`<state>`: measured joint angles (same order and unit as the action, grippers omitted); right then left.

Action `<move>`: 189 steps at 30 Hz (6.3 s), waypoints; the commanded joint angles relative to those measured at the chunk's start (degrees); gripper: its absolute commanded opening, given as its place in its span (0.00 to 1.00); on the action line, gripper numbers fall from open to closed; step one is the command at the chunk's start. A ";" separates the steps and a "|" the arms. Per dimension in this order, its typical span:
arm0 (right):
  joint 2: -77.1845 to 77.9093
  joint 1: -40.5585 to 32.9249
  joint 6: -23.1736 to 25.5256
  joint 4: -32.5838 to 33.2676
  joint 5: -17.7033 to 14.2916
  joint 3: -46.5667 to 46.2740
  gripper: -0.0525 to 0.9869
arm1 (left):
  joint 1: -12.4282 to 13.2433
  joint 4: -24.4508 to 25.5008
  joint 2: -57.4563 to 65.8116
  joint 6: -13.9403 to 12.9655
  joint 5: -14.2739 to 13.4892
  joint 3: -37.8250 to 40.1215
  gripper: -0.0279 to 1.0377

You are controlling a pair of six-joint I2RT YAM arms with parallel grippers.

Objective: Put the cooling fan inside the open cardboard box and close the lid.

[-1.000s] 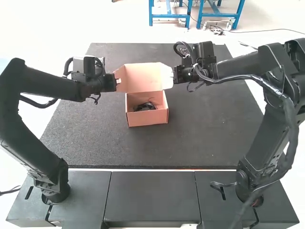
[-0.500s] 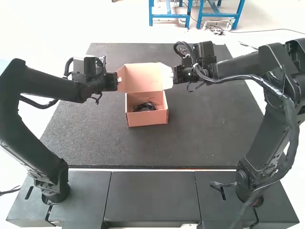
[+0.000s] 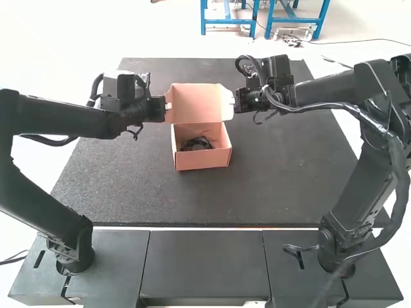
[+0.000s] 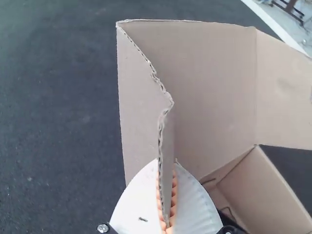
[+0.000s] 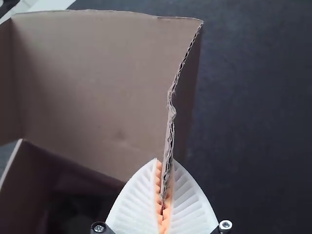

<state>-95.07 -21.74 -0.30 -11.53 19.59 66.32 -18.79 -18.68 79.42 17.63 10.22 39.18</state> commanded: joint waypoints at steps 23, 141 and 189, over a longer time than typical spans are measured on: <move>4.80 -8.76 4.43 0.10 1.85 -4.54 0.03 | -6.79 -0.57 -1.55 -0.58 1.91 -4.73 0.05; 56.83 -15.79 16.03 37.81 -0.43 -17.81 0.93 | -10.13 -11.47 1.71 -7.34 1.74 4.68 0.94; 59.65 -14.56 18.22 41.85 2.11 -19.92 0.93 | -19.71 -15.95 7.42 -4.53 7.01 -15.36 0.94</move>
<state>-36.29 -36.47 16.75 30.50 20.34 46.72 -38.26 -34.00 85.47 12.88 16.69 24.56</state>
